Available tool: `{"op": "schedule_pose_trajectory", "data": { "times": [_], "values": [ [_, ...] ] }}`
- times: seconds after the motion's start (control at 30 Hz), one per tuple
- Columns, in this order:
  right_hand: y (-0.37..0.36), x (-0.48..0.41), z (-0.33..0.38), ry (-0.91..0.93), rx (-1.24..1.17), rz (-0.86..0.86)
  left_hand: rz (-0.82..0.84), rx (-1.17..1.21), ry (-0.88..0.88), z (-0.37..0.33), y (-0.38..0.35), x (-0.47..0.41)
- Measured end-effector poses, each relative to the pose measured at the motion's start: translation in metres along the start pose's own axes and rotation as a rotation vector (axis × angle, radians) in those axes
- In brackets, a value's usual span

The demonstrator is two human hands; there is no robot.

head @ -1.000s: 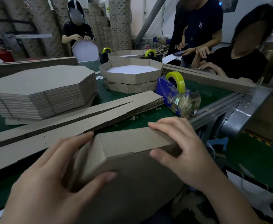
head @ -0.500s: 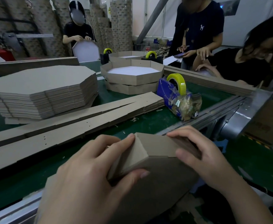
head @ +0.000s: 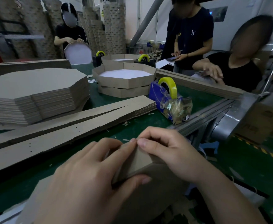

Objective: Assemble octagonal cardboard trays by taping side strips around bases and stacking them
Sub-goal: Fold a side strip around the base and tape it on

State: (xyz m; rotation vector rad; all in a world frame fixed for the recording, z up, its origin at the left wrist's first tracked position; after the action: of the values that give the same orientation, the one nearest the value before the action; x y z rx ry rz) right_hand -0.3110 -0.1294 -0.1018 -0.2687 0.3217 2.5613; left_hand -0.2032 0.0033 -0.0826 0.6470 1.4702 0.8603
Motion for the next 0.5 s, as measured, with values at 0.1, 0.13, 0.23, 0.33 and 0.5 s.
{"op": "schedule_pose_trajectory", "data": {
  "times": [0.1, 0.13, 0.23, 0.33, 0.5],
  "values": [
    [0.018, -0.009, 0.001, 0.049, 0.037, -0.099, 0.038, -0.028, -0.009, 0.001, -0.003, -0.001],
    [0.032, -0.016, 0.000, 0.064, 0.072, -0.196, 0.054, -0.058, -0.021, 0.001, -0.004, -0.001],
    [0.095, -0.040, -0.011, 0.036, 0.195, -0.592, 0.089, -0.123, -0.032, 0.001, -0.005, -0.002],
    [0.158, -0.065, -0.032, -0.156, 0.327, -0.823, 0.091, -0.115, -0.027, 0.002, -0.005, -0.003],
    [0.191, -0.091, -0.059, -0.426, 0.294, -0.801, 0.082, -0.103, -0.036, 0.004, -0.006, -0.004]
  ]
}}
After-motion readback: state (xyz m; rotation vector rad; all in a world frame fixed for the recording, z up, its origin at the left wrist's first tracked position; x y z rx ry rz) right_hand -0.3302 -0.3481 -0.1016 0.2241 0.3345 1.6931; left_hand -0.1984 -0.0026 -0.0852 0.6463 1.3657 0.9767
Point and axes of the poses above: each hand's wrist, its own x-axis away from the middle knuckle, its own y-axis out of the back of the hand, z = x × y, the point moved 3 cm from there along -x, towards the middle knuckle, and after that the axes turned 14 degrees about -x, right-handed, at the moved point
